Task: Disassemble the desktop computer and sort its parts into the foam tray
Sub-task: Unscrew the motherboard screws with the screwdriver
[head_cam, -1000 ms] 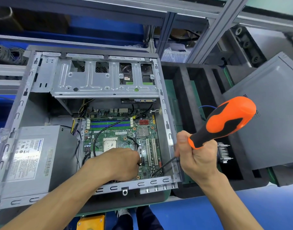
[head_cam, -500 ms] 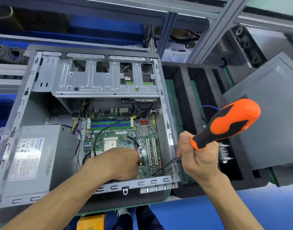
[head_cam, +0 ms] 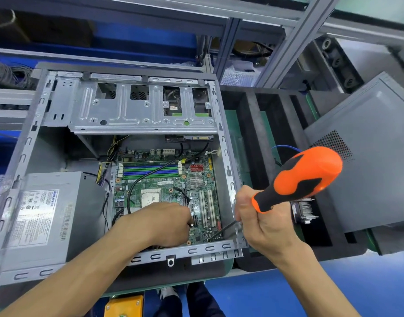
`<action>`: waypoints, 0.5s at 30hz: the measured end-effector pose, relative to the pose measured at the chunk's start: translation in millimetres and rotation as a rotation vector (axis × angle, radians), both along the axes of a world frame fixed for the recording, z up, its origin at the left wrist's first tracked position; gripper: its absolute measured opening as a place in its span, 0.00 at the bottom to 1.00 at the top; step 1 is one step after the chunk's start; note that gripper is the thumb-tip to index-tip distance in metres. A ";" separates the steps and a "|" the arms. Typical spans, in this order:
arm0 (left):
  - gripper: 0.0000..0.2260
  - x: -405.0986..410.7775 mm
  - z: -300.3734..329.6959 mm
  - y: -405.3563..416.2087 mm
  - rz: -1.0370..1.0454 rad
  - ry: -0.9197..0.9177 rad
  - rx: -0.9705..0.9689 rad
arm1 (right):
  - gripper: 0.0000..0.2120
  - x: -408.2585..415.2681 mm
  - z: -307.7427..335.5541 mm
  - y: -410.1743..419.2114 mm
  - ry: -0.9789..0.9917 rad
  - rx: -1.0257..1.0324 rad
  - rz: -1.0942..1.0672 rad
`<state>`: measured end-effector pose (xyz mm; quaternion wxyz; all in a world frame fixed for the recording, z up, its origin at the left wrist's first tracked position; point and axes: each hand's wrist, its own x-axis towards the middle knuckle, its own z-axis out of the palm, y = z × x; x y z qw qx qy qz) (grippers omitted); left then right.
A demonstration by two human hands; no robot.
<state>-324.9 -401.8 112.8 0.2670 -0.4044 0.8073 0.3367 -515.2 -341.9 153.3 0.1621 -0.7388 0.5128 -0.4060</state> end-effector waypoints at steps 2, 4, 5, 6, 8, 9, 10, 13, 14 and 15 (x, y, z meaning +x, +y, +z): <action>0.17 -0.2 -1.7 -0.9 0.004 0.005 0.000 | 0.21 1.7 6.0 -1.0 0.031 0.030 0.034; 0.17 0.6 -3.2 -1.4 0.017 0.025 -0.006 | 0.20 1.5 11.7 -1.8 0.041 0.051 0.051; 0.17 0.9 -3.3 -1.9 0.022 0.042 -0.016 | 0.20 1.2 14.2 -1.4 0.050 0.069 0.049; 0.16 1.1 -1.9 -2.4 0.030 0.069 -0.031 | 0.21 0.8 16.3 -0.5 0.064 0.092 0.042; 0.15 0.2 7.2 -5.4 0.070 0.181 -0.098 | 0.23 -0.4 19.5 1.7 0.086 0.132 0.035; 0.14 -0.4 15.6 -8.2 0.122 0.271 -0.151 | 0.24 -1.2 20.2 2.9 0.085 0.144 0.036; 0.13 -1.3 27.1 -10.8 0.202 0.388 -0.197 | 0.26 -1.8 20.7 3.5 0.078 0.156 0.038; 0.11 -6.1 77.1 -13.1 0.489 0.920 -0.188 | 0.26 -3.2 21.8 5.5 0.073 0.184 0.027; 0.12 -7.9 96.5 -11.7 0.527 1.094 -0.134 | 0.27 -2.3 22.5 6.4 0.076 0.190 0.019; 0.13 -9.9 115.4 -9.3 0.518 1.220 -0.072 | 0.28 -1.0 23.0 7.0 0.082 0.186 0.015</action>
